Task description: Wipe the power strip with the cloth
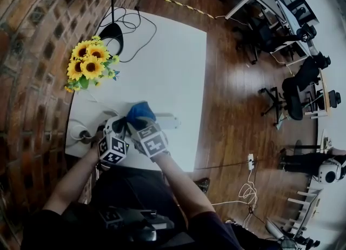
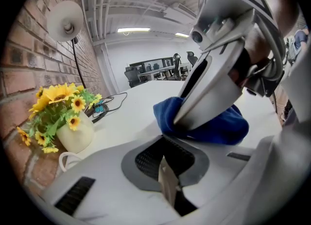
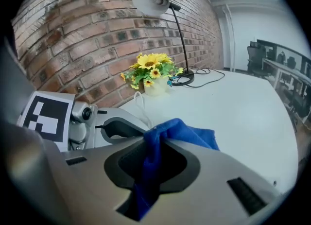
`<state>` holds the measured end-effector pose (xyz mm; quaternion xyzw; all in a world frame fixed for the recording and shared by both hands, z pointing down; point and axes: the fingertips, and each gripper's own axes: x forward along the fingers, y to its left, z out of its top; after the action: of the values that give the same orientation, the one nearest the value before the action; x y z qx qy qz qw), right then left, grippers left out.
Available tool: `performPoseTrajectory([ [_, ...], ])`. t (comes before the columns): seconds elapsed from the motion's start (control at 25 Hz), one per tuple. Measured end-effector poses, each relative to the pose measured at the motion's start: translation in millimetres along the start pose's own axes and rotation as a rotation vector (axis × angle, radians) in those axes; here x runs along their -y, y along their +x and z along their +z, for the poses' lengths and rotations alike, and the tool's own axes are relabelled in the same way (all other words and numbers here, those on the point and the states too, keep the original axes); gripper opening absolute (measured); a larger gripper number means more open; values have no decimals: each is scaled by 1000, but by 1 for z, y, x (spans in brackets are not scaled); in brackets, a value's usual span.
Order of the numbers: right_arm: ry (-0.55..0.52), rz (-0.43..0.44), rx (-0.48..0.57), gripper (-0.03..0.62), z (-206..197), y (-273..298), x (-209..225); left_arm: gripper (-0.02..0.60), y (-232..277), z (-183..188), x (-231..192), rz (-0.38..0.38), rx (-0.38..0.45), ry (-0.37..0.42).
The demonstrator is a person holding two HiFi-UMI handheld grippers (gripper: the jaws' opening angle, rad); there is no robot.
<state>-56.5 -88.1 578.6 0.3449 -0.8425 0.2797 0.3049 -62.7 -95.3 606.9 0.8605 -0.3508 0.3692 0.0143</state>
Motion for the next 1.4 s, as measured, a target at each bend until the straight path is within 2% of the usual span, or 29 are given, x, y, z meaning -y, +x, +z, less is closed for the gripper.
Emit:
performPoseTrajectory([
  [0.24,-76,-17,-19,58,-1,0,0,20,1,0,1,7,-19,22],
  [0.56,-139,-56,0,58,-9,-10,5,20,0,0,1,8,-18,14],
  [0.96,-86,-97,8,58,-25,-32,22,20,-1,1,2,2,-18,8],
  [1.2,-2,-90,27,58,-33,-42,36,20,0,0,0,8,-12,10],
  [1.4,47,-146,56,58,-43,-59,57,20,0,0,1,2,-13,11],
])
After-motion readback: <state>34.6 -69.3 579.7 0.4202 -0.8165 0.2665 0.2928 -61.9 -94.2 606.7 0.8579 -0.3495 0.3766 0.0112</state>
